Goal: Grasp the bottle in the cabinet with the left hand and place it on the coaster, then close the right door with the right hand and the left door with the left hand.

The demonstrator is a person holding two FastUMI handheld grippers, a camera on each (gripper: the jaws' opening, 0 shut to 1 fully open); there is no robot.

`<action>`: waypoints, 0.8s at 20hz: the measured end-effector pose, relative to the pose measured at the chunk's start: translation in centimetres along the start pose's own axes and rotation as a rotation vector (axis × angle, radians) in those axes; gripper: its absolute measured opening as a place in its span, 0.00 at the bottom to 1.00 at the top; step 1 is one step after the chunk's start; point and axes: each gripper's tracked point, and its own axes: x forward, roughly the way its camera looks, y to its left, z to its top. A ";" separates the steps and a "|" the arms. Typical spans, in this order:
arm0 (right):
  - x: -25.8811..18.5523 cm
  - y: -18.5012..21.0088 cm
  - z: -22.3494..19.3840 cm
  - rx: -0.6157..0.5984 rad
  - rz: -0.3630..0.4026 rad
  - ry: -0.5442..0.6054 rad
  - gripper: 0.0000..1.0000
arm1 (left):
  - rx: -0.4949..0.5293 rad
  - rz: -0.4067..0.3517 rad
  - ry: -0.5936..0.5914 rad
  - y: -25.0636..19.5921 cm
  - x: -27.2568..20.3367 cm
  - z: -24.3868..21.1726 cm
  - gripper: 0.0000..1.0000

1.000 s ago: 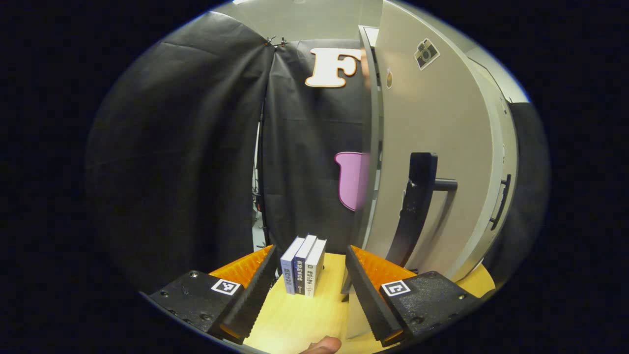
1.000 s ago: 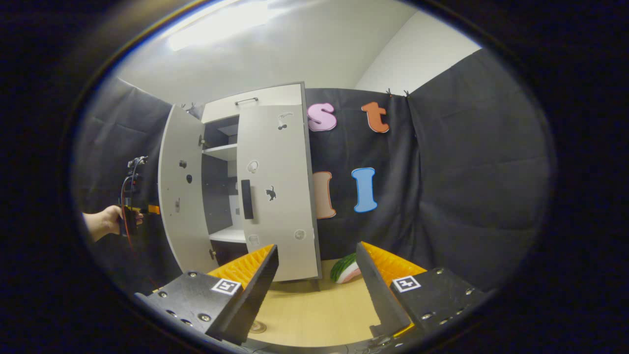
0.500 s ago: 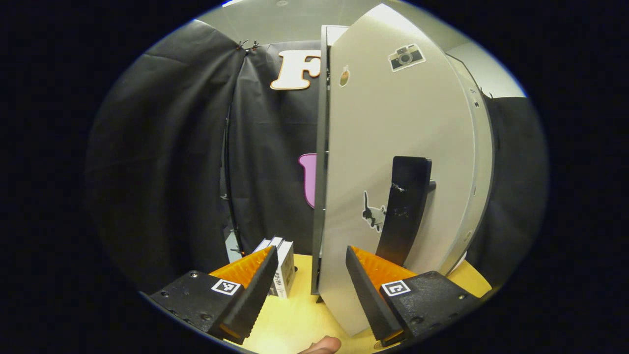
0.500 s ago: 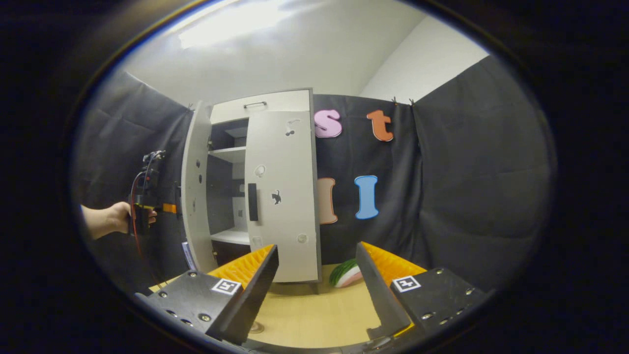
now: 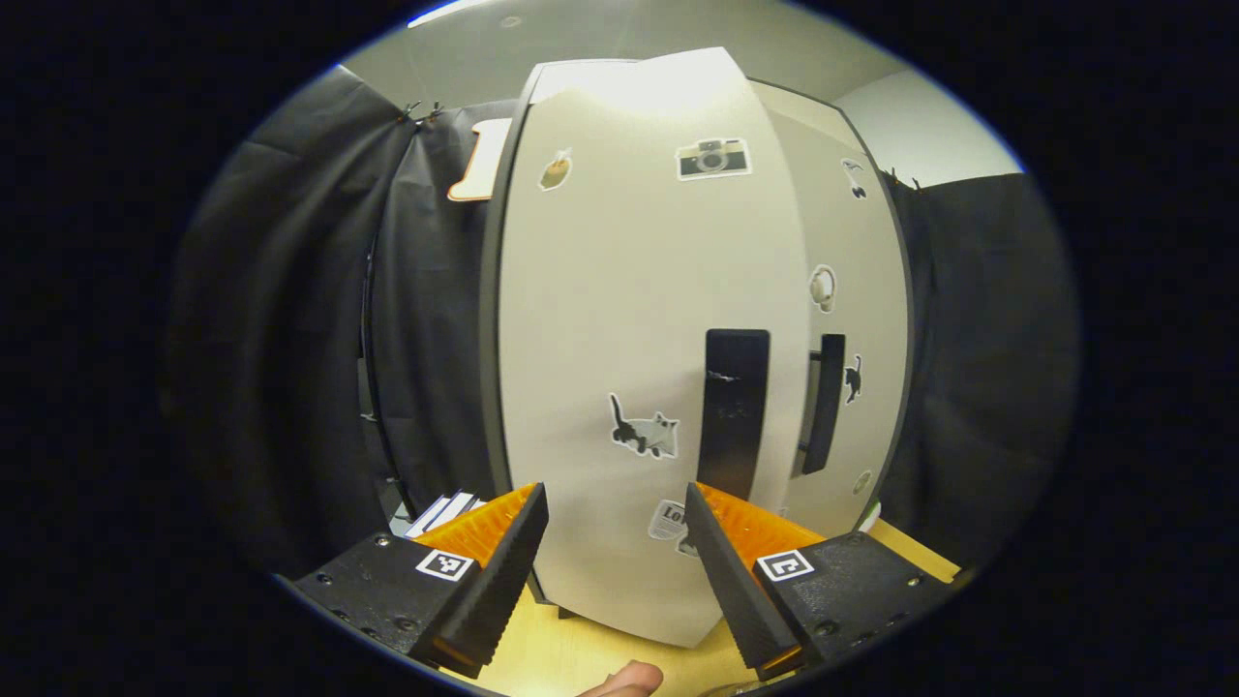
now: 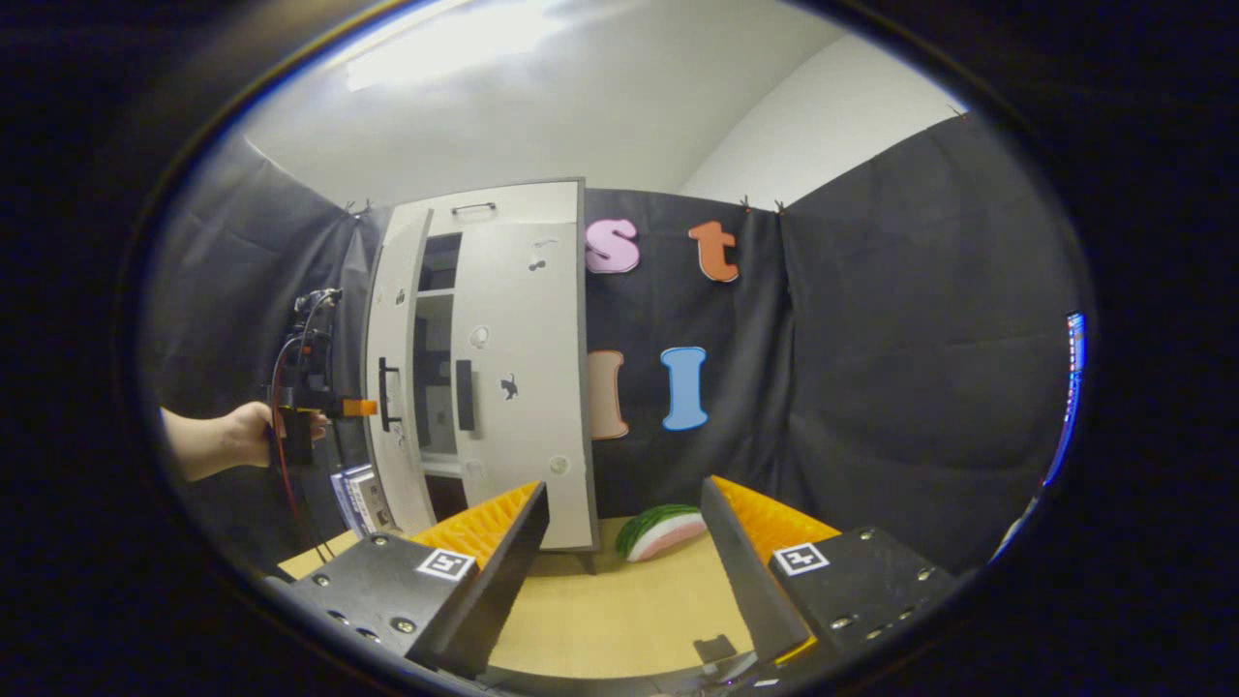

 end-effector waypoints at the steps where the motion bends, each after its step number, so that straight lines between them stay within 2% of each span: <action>1: -0.3 -0.3 0.1 0.001 -0.009 -0.002 0.96 | 0.004 -0.005 -0.004 -1.0 -0.1 0.2 0.89; 2: -0.8 -0.6 0.3 0.003 -0.016 -0.006 0.96 | 0.006 -0.012 -0.015 -2.1 -0.3 0.5 0.92; 3: -1.7 -0.8 0.7 0.005 -0.016 -0.009 0.96 | 0.015 -0.013 -0.026 -3.1 -0.7 0.9 0.92; 5: -3.1 -1.2 1.2 -0.002 -0.008 -0.022 0.96 | 0.041 0.013 -0.047 -4.3 -1.9 1.6 0.96; 10: -5.5 -2.8 1.5 -0.041 -0.012 -0.016 0.96 | 0.020 -0.070 -0.031 -8.9 -6.2 1.3 0.98; 14: -6.0 -0.7 1.5 -0.044 0.050 -0.034 0.94 | 0.029 -0.104 -0.053 -10.5 -11.1 1.9 0.98; 15: -5.9 -0.2 1.2 -0.036 0.065 -0.032 0.96 | 0.033 -0.111 -0.054 -10.6 -12.3 1.9 1.00; 16: -5.7 0.5 1.1 -0.029 0.077 -0.030 0.96 | 0.036 -0.115 -0.056 -10.7 -13.4 2.1 0.98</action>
